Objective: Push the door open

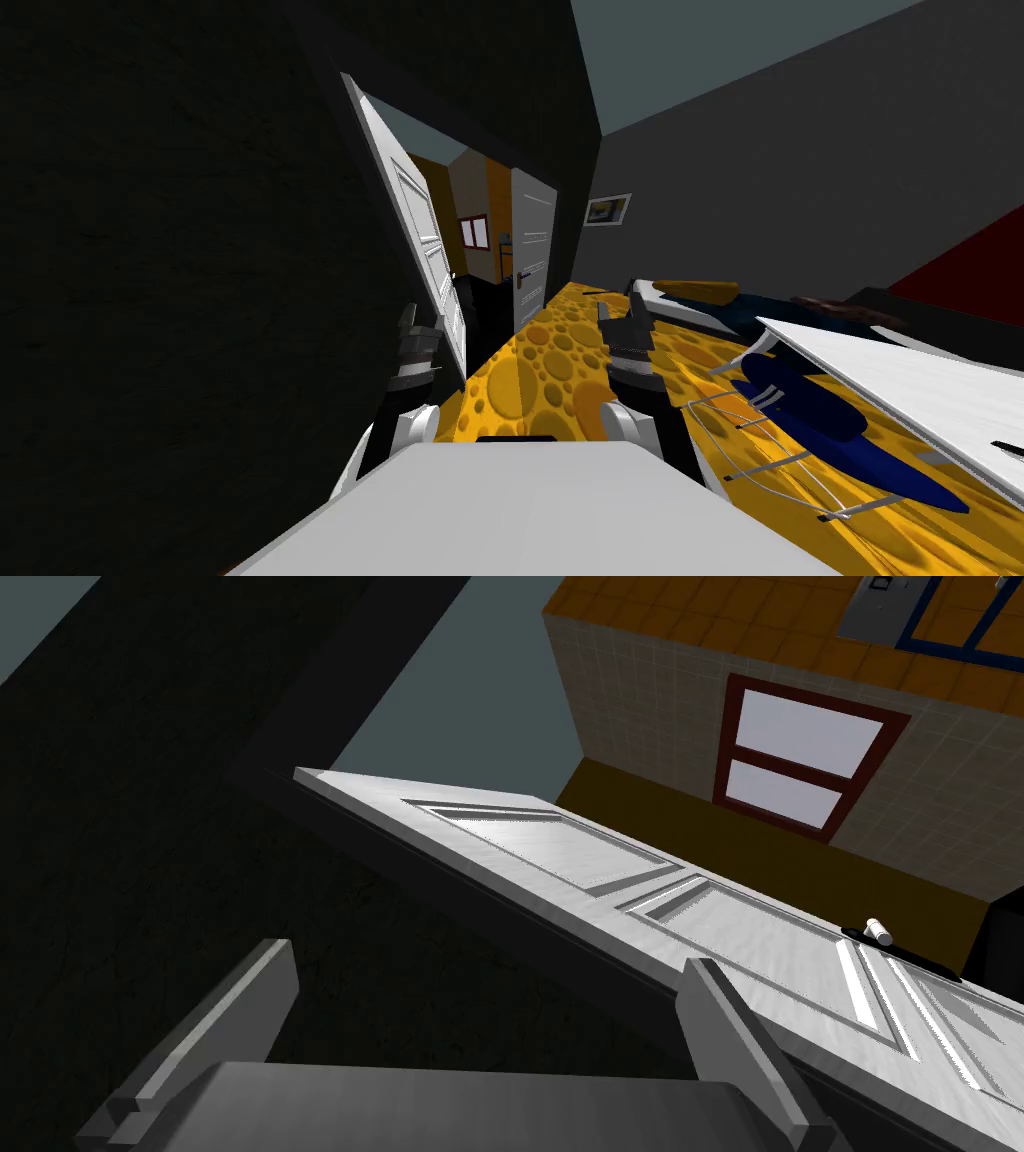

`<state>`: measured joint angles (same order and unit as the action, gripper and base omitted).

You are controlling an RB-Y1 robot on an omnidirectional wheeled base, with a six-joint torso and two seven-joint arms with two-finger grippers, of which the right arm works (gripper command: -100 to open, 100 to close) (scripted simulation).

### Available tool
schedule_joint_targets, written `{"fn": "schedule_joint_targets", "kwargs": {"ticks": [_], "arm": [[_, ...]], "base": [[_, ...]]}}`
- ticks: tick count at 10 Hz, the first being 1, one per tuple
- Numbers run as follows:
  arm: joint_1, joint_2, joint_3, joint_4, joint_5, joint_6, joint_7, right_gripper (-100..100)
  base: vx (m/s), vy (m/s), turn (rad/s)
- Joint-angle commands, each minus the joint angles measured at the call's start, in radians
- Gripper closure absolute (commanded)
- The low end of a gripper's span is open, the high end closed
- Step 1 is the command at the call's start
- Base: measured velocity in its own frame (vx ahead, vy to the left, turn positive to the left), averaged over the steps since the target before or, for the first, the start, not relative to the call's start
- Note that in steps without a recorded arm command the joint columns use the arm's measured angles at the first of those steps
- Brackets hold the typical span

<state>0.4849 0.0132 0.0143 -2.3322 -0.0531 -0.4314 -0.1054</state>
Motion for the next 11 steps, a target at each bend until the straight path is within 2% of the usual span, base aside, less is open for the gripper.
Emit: {"fn": "schedule_joint_targets", "kwargs": {"ticks": [1,2,7,11], "arm": [[-0.02,-0.015,0.004,0.035,-0.01,0.002,0.01,-100],[-0.02,-0.015,0.004,0.035,-0.01,0.002,0.01,-100],[-0.081,-0.049,0.016,0.142,-0.039,0.006,0.042,-100],[-0.129,-0.069,0.026,0.226,-0.062,0.01,0.067,-100]], "base": [[0.159,-0.019,0.114],[0.122,-0.071,0.086],[0.138,-0.096,0.108],[0.123,-0.094,0.104]]}}
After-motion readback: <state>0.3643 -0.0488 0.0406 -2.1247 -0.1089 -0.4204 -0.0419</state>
